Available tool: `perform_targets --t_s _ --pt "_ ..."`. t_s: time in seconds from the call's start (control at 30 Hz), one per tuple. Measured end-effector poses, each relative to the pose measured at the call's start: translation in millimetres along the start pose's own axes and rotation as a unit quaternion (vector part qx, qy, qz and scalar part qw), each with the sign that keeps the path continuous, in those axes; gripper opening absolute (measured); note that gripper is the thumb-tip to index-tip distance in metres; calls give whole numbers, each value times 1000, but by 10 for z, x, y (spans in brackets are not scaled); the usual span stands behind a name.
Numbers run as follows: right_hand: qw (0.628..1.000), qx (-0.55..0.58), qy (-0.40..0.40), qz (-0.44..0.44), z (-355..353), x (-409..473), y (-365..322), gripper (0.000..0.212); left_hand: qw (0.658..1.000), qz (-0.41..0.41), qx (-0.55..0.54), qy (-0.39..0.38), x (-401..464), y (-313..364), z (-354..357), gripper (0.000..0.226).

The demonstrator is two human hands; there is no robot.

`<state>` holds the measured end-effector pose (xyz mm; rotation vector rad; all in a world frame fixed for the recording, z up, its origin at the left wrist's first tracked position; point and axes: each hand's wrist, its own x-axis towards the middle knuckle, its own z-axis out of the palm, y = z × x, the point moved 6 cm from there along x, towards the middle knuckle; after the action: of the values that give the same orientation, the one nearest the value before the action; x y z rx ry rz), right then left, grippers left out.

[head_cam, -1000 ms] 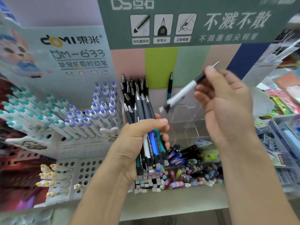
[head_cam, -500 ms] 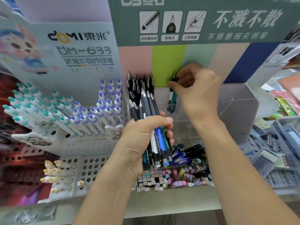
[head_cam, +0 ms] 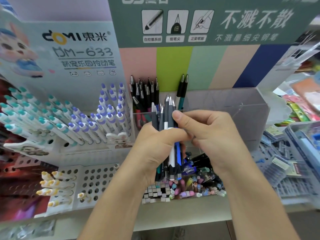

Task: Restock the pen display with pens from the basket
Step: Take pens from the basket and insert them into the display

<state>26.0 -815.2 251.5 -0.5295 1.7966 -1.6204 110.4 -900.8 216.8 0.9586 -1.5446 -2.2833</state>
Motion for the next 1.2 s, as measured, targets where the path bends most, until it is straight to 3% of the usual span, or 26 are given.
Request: perform_targets --t_s 0.17,0.23,0.3,0.33,0.43,0.53,0.67,0.83,0.97,1.07,1.2 --pt "994 53 -18 93 -46 103 178 28 999 -49 -2 -19 34 -80 -6 50" --pt "996 20 -10 92 -60 118 179 26 999 -47 6 -8 30 -85 -2 34" --pt "998 -40 18 54 -78 114 111 10 999 -18 29 20 31 -77 0 12" --pt "996 -75 32 30 -77 110 52 3 999 -2 39 33 28 -63 2 14" --pt "992 -127 14 22 -49 128 -16 10 998 28 42 37 8 -12 7 17" --pt "992 -90 -35 86 -7 147 34 10 997 23 65 36 -8 -16 -45 23" --pt "990 -12 -53 129 39 166 141 27 999 -24 34 30 -42 -82 -51 39" --pt "977 151 -15 149 3 205 232 14 997 -57 -44 7 -92 -78 35 28" --pt "957 267 33 110 4 263 206 10 991 -81 -106 -8 -92 -73 77 20" --pt "943 315 107 21 -180 348 89 10 984 -83 -158 -5 -77 -97 42 27" --pt "958 151 177 -168 -440 417 -237 12 977 -70 -200 0 -88 -90 -20 28"
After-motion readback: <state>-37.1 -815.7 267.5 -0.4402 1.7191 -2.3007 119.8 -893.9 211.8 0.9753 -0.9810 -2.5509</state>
